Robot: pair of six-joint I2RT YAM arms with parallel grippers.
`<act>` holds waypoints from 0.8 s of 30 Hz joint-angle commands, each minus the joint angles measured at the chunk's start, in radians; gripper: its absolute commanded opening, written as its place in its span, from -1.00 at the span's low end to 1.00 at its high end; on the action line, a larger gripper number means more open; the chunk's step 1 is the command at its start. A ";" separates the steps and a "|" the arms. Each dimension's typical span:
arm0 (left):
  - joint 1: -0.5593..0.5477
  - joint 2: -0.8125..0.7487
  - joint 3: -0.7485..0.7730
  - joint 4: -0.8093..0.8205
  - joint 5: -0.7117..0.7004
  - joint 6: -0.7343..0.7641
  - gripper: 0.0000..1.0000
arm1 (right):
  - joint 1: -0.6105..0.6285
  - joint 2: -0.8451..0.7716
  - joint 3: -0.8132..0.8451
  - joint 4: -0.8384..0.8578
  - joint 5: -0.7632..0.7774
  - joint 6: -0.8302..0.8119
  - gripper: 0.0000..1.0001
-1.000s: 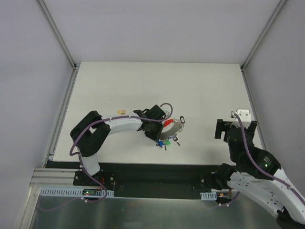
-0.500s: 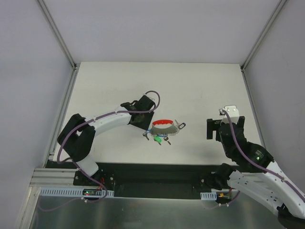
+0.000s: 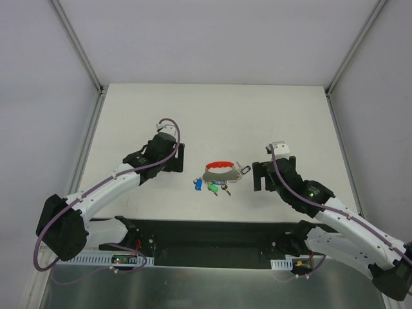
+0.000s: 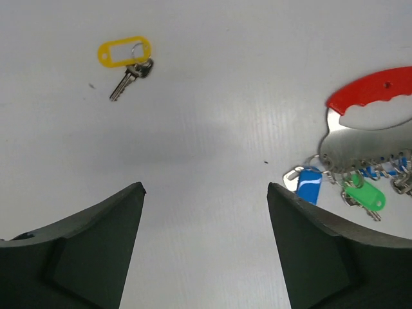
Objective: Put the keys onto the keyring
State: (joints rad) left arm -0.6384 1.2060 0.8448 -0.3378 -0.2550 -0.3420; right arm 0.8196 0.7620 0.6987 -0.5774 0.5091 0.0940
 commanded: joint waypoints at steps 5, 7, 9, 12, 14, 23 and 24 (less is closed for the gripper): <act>0.081 -0.105 -0.174 0.160 -0.001 -0.049 0.54 | 0.000 0.095 -0.096 0.300 -0.138 0.013 0.91; 0.098 -0.112 -0.197 0.203 -0.018 -0.046 0.52 | 0.000 0.153 -0.097 0.345 -0.170 0.010 0.80; 0.140 -0.103 -0.207 0.244 -0.006 -0.048 0.51 | 0.000 0.187 -0.099 0.378 -0.179 0.000 0.69; 0.219 -0.050 -0.222 0.359 0.051 -0.052 0.42 | -0.002 0.238 -0.111 0.453 -0.175 -0.037 0.54; 0.259 -0.002 -0.213 0.428 0.088 -0.058 0.33 | 0.000 0.266 -0.125 0.511 -0.175 -0.063 0.44; 0.387 0.332 -0.035 0.487 0.322 -0.049 -0.19 | -0.002 0.319 -0.177 0.645 -0.222 -0.145 0.21; 0.388 0.357 -0.024 0.487 0.327 -0.043 -0.25 | 0.000 0.310 -0.182 0.646 -0.219 -0.151 0.21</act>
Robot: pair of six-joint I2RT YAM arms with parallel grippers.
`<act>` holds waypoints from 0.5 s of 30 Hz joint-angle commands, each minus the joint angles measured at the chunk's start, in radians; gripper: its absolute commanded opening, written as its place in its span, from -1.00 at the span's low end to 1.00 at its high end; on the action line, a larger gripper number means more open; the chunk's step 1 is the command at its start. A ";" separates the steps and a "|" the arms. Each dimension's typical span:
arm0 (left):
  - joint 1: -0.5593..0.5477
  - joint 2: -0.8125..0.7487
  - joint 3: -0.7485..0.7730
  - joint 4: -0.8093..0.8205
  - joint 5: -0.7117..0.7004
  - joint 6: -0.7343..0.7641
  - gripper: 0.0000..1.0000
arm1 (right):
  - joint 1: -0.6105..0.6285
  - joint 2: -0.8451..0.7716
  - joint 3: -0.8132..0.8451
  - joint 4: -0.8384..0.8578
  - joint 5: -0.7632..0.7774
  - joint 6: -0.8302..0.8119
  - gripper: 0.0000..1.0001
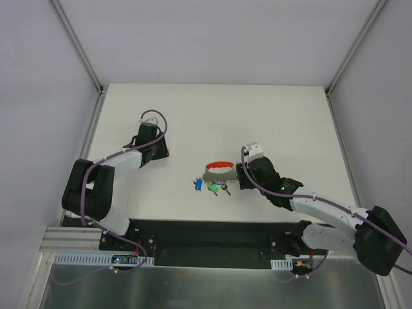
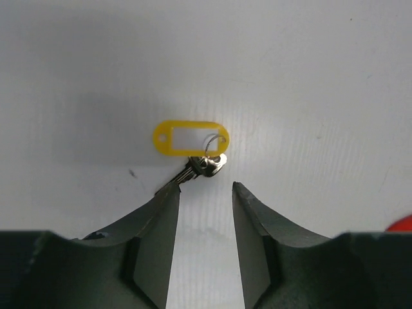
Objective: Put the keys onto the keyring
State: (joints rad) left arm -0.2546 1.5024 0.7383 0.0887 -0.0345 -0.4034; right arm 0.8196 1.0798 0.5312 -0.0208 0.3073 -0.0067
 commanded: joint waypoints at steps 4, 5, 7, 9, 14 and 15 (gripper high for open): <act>0.011 0.093 0.118 0.057 0.088 0.028 -0.26 | -0.004 -0.034 -0.037 0.114 -0.025 -0.053 0.20; 0.017 0.105 0.125 0.054 0.087 0.032 -0.26 | -0.002 -0.035 -0.039 0.117 -0.027 -0.052 0.20; 0.024 0.120 0.150 0.034 0.079 0.040 -0.27 | -0.002 -0.038 -0.042 0.120 -0.027 -0.050 0.20; 0.028 0.134 0.167 0.022 0.068 0.051 -0.27 | -0.004 -0.040 -0.043 0.122 -0.033 -0.049 0.20; 0.028 0.154 0.185 -0.020 0.048 0.066 -0.26 | -0.004 -0.057 -0.051 0.122 -0.024 -0.049 0.21; 0.028 0.156 0.191 -0.026 0.050 0.070 -0.27 | -0.002 -0.058 -0.053 0.122 -0.020 -0.049 0.21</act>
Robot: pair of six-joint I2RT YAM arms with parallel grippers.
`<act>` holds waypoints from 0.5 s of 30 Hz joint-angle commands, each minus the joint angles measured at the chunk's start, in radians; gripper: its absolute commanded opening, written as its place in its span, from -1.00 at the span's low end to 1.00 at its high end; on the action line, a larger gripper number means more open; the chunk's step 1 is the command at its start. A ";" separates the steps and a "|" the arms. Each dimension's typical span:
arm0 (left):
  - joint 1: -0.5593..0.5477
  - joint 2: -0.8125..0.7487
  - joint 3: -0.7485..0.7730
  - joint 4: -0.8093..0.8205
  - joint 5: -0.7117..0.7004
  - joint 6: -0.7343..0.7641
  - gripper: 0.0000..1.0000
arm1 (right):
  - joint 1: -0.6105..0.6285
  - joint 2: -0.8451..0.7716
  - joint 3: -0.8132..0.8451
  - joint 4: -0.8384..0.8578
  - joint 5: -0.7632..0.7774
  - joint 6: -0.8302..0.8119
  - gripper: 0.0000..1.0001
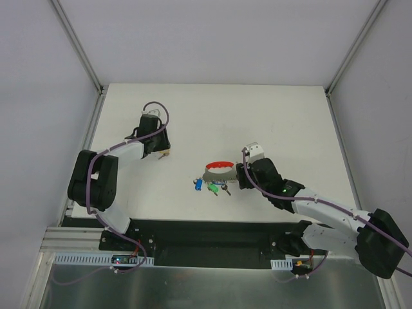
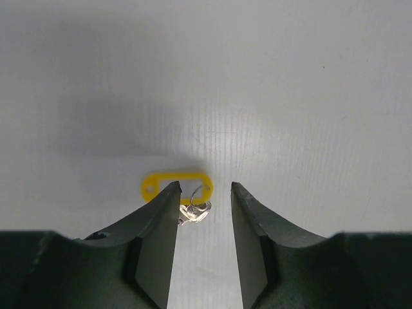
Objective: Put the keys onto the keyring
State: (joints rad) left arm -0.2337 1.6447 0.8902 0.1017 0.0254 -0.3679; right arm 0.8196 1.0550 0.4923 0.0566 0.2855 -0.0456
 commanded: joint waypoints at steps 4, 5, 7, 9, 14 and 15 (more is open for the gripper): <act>0.007 0.030 0.053 -0.062 0.019 0.041 -0.34 | -0.004 -0.032 -0.012 0.045 0.000 -0.008 0.22; 0.007 0.038 0.056 -0.068 0.025 0.041 -0.38 | -0.004 -0.030 -0.012 0.045 0.000 -0.010 0.22; 0.007 0.049 0.065 -0.080 0.028 0.040 -0.39 | -0.002 -0.029 -0.012 0.045 -0.002 -0.008 0.22; 0.007 0.059 0.072 -0.088 0.027 0.041 -0.44 | -0.002 -0.029 -0.012 0.045 0.000 -0.010 0.23; 0.007 0.079 0.087 -0.097 0.050 0.046 -0.59 | -0.002 -0.023 -0.011 0.045 0.000 -0.008 0.23; 0.007 0.081 0.088 -0.097 0.051 0.047 -0.64 | -0.002 -0.021 -0.009 0.045 0.000 -0.010 0.23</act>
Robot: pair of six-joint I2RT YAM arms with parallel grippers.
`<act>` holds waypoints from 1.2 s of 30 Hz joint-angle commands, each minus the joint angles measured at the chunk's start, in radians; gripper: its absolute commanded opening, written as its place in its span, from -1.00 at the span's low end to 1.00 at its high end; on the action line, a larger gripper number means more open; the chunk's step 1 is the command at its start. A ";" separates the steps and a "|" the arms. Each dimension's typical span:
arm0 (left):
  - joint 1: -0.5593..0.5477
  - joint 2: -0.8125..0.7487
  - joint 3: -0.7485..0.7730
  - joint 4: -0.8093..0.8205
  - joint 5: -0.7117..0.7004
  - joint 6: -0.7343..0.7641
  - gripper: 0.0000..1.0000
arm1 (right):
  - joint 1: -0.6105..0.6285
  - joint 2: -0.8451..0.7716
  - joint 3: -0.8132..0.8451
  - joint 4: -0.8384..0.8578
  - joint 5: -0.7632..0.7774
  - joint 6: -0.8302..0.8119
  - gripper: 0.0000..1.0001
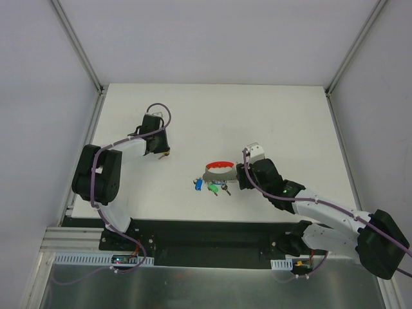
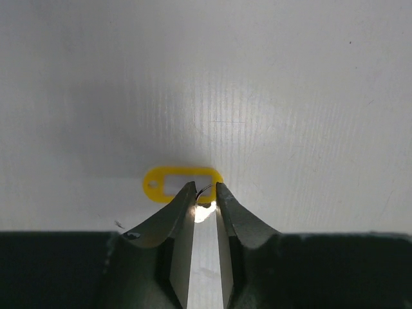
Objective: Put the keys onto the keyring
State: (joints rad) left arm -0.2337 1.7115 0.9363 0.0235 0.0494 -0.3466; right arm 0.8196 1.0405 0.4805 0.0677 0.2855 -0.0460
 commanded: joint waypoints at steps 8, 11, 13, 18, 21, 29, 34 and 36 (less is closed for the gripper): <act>0.007 -0.009 0.042 -0.053 0.070 0.035 -1.00 | -0.002 -0.007 0.003 0.034 -0.002 -0.008 0.23; 0.005 -0.032 0.035 -0.053 0.110 0.043 -1.00 | -0.002 -0.013 0.001 0.035 -0.006 -0.008 0.23; 0.002 -0.046 0.030 -0.053 0.147 0.047 -1.00 | -0.004 -0.017 0.000 0.035 -0.009 -0.008 0.23; -0.053 -0.093 0.027 -0.051 0.187 0.109 -1.00 | -0.002 -0.045 -0.014 0.046 -0.026 -0.008 0.23; -0.110 -0.125 0.021 -0.043 0.193 0.147 -1.00 | -0.002 -0.060 -0.022 0.061 -0.051 -0.008 0.23; -0.229 -0.220 -0.037 0.044 0.216 0.260 -1.00 | -0.002 -0.111 -0.046 0.112 -0.126 0.006 0.23; -0.291 -0.279 -0.077 0.110 0.244 0.313 -1.00 | -0.005 -0.122 -0.034 0.145 -0.164 0.041 0.23; -0.308 -0.297 -0.096 0.139 0.257 0.328 -1.00 | -0.008 -0.120 -0.028 0.175 -0.201 0.073 0.23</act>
State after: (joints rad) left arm -0.5095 1.4837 0.8715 0.0719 0.2592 -0.0891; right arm 0.8188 0.9386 0.4335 0.1467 0.1524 -0.0288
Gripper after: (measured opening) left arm 0.003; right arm 0.614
